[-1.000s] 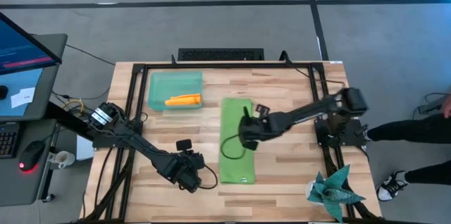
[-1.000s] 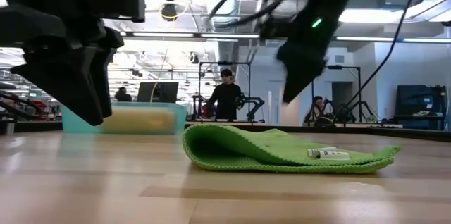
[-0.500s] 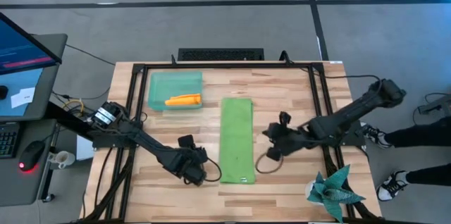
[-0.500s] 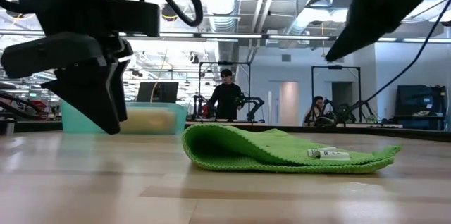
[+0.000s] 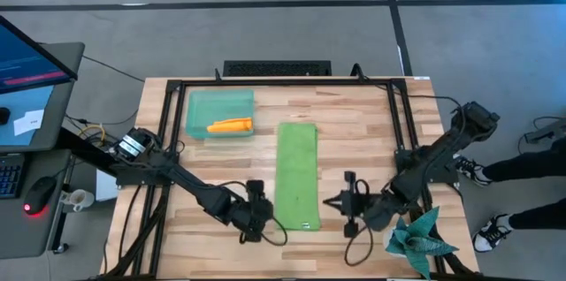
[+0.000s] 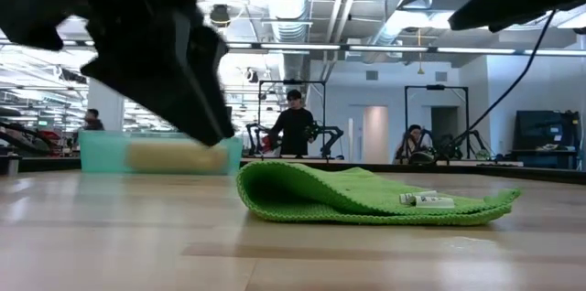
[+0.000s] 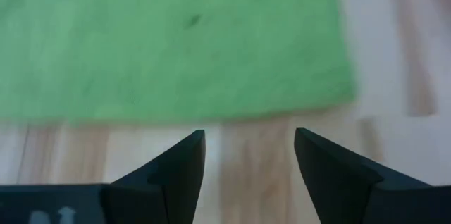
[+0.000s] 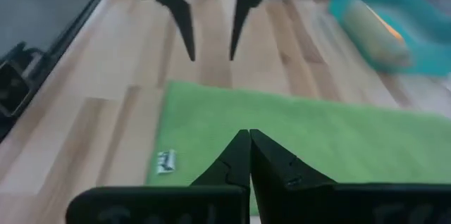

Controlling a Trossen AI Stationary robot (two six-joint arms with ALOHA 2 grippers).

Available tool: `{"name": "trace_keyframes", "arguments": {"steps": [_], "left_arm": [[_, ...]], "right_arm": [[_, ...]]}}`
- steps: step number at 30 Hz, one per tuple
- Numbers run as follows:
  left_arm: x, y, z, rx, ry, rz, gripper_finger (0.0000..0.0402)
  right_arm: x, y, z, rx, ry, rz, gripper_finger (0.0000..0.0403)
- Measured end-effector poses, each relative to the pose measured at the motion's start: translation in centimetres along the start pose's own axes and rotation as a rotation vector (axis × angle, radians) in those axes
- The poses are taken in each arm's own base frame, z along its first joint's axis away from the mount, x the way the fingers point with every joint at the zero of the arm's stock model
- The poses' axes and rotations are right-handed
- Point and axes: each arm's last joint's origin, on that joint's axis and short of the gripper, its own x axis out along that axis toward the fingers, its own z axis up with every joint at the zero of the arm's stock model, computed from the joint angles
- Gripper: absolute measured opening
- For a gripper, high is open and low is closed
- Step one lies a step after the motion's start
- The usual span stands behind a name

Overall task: Roll microfiber towels into tight, uniform cylinder then place into a basket
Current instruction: Fold the green towel

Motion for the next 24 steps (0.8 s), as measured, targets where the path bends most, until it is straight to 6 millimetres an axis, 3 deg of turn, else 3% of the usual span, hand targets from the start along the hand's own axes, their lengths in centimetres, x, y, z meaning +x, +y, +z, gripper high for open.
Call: {"name": "trace_keyframes", "arguments": {"steps": [9, 18, 24], "left_arm": [[-0.3, -0.9, 0.9, 0.14, -0.111, -0.038, 0.0212], [-0.3, -0.9, 1.0, 0.143, -0.119, -0.042, 0.0212], [-0.1, -0.5, 1.9, 0.098, -0.19, -0.027, 0.0212]], "right_arm": [[2.3, 2.3, 0.1, -0.11, -0.103, 0.066, 0.0038], [4.7, 3.4, 0.4, -0.121, -0.041, 0.206, 0.0075], [6.5, 3.6, -0.3, -0.136, 0.01, 0.193, 0.0104]]}}
